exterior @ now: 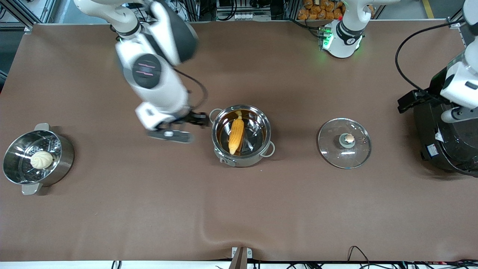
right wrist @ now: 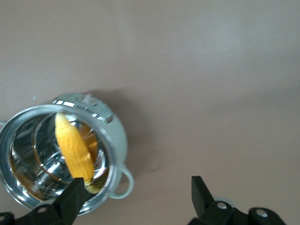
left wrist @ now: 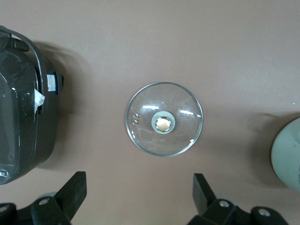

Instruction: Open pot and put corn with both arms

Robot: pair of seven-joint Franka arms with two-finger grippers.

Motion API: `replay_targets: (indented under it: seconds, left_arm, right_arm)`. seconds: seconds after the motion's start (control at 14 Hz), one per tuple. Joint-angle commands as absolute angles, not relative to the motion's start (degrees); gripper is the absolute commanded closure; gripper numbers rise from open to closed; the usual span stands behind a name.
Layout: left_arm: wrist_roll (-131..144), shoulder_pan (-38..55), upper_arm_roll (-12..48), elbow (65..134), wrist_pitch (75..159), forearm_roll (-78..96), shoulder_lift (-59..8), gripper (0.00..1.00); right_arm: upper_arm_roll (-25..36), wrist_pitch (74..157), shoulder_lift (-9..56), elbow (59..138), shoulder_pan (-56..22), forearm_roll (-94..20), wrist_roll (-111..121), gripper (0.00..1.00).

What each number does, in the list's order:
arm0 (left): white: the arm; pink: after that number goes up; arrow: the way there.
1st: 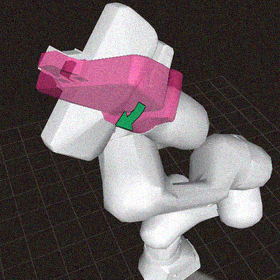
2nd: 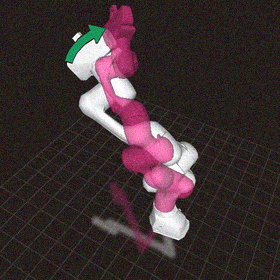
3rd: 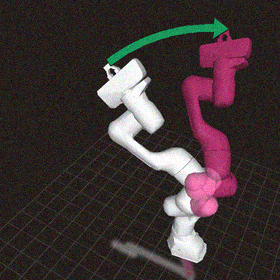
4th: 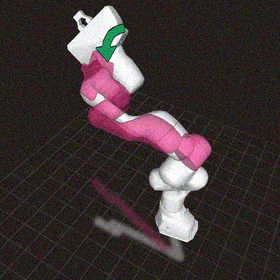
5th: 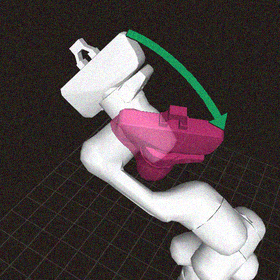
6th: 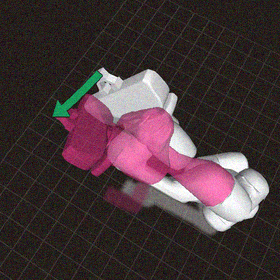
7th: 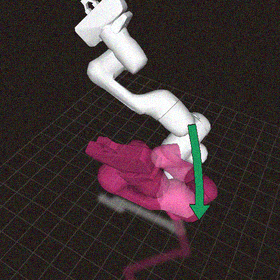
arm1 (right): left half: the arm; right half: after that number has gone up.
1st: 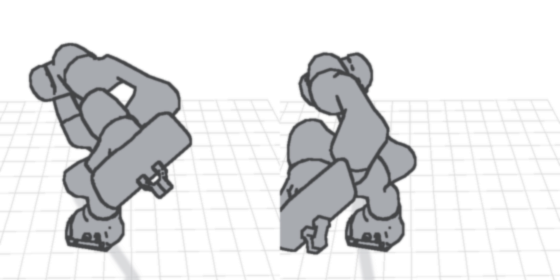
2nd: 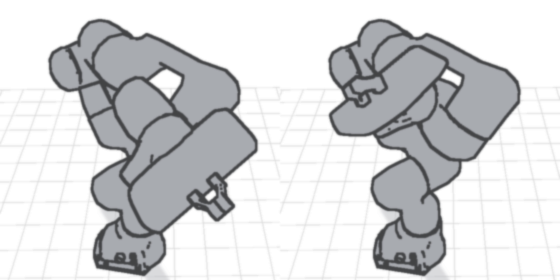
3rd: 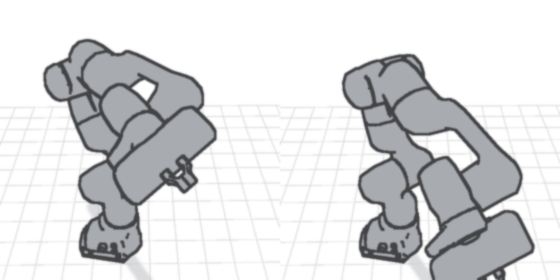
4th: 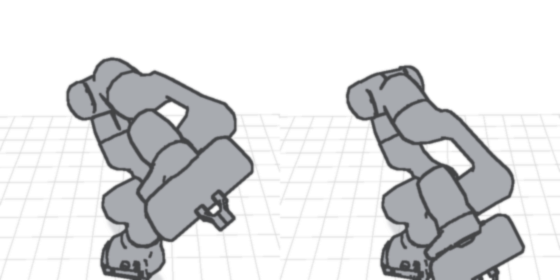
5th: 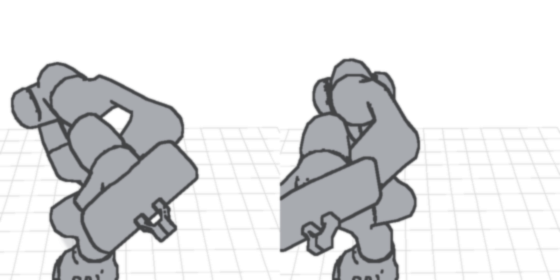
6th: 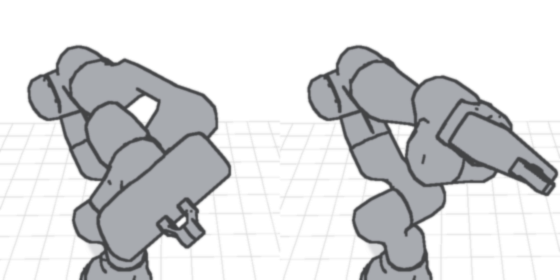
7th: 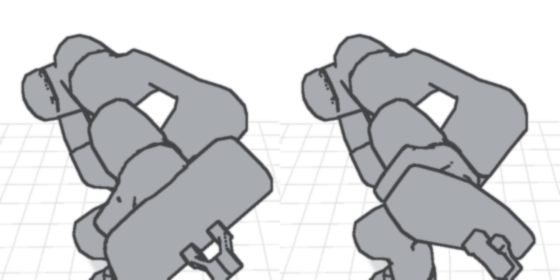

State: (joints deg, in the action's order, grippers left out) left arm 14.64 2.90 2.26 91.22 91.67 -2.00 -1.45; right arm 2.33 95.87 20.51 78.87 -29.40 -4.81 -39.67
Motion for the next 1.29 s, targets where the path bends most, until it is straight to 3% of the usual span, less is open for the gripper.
replay_targets:
  seconds: [0.0,0.5,0.71,1.21]
  left_arm:
    - [13.45,2.37,2.55,89.38,90.26,-0.62,-2.64,0.0]
    - [13.62,2.37,2.55,89.04,88.25,-0.61,-0.97,0.0]
    - [13.54,2.37,2.02,86.31,85.52,-1.05,-1.05,0.0]
    - [13.18,2.46,2.28,86.4,85.43,-0.7,-1.05,0.0]
  right_arm:
    - [1.32,95.71,11.98,86.38,-22.0,-5.71,-36.06,0.0]
    - [1.49,85.63,3.61,86.66,-7.05,-2.2,-10.83,0.0]
    - [1.58,78.33,3.6,81.67,-2.92,-1.93,-5.9,0.0]
    - [1.5,77.78,4.13,77.97,-0.26,0.18,-1.33,0.0]
